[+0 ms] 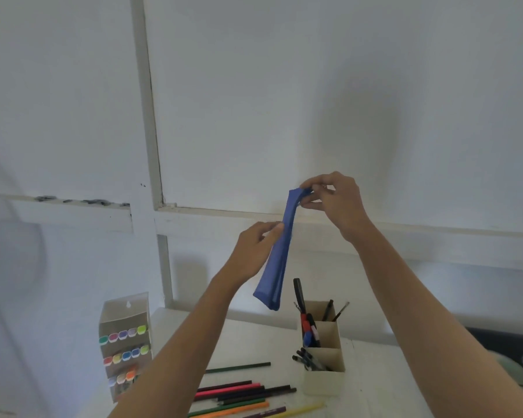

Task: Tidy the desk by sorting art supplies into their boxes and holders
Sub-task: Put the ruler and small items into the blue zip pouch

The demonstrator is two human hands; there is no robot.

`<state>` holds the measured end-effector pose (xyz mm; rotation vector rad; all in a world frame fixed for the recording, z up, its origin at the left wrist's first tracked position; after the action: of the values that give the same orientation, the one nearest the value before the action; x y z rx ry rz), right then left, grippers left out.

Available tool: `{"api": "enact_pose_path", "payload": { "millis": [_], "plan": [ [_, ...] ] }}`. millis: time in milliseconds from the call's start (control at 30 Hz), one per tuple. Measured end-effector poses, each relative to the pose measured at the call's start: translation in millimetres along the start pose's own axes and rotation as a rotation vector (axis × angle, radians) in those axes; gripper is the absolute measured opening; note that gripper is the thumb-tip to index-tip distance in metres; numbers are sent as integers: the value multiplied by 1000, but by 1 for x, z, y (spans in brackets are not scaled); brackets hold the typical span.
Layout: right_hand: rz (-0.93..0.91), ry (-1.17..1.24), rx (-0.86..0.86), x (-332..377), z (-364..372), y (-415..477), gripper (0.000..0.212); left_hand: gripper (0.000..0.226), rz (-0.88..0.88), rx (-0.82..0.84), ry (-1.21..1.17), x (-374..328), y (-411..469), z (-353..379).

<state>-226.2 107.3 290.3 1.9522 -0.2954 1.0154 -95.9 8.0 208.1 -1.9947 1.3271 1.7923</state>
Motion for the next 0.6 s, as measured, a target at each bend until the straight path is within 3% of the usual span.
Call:
{"api": "enact_pose_path", "payload": {
  "millis": [167,267,400,500,600],
  "plan": [
    [-61,-41,-9,-2,5,-6,31,23,46,-113,79,-4,-6,14],
    [-119,-16,-41,-2,6,-17,26,26,68,-272,-59,-1,-7,15],
    [-93,-130,52,-20,25,-45,55,21,-17,-440,-383,9,-4,11],
    [-124,-250,145,-37,49,-64,54,24,-92,-362,-552,8,-2,17],
    [-181,-308,128,-45,59,-74,47,25,-121,-269,-604,6,-5,22]
  ]
}}
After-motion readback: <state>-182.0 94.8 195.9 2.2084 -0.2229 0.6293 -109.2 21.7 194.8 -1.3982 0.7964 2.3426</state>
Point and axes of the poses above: each hand's wrist, its own y-axis towards the middle knuckle, its own z-axis out of the palm, x = y × z, the point moved 4 cm from there along y, towards the middle knuckle, and after that the axes turned 8 degrees about -y, right-handed, at the moved point
